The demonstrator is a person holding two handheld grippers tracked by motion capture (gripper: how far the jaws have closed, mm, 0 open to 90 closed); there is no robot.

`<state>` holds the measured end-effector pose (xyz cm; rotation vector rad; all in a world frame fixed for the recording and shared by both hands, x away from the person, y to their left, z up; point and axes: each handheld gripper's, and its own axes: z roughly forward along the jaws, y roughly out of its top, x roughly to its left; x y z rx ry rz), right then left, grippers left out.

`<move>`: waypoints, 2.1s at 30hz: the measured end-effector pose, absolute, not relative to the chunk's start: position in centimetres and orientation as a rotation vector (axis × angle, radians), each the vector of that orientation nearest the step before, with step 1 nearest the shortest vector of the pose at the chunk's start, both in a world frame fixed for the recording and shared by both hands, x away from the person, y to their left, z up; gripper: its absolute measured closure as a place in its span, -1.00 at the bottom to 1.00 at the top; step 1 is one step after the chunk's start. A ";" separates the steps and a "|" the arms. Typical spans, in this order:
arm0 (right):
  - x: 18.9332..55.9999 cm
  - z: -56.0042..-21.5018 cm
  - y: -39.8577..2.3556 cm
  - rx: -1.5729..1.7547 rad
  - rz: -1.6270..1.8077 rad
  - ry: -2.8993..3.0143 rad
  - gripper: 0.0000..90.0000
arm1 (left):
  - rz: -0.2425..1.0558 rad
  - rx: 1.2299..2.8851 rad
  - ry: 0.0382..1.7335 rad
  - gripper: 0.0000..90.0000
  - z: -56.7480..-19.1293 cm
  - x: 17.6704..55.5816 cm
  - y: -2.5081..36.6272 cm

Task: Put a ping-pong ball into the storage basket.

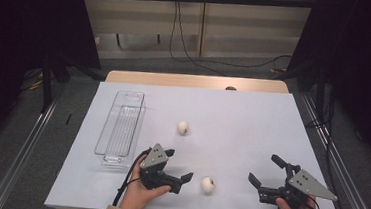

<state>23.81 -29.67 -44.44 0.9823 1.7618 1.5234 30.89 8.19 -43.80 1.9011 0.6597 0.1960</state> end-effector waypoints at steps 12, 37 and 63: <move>23.8 -44.5 -29.7 0.982 1.521 1.763 -0.94 | 0.186 1.913 0.645 -0.96 -43.8 30.8 7.6; 23.9 -44.5 -29.6 0.979 1.522 1.764 -0.94 | 0.148 1.965 0.614 -0.93 -44.0 30.7 6.5; 24.0 -44.4 -29.4 0.981 1.527 1.770 -0.94 | 0.086 2.009 0.590 -0.91 -44.1 30.6 5.0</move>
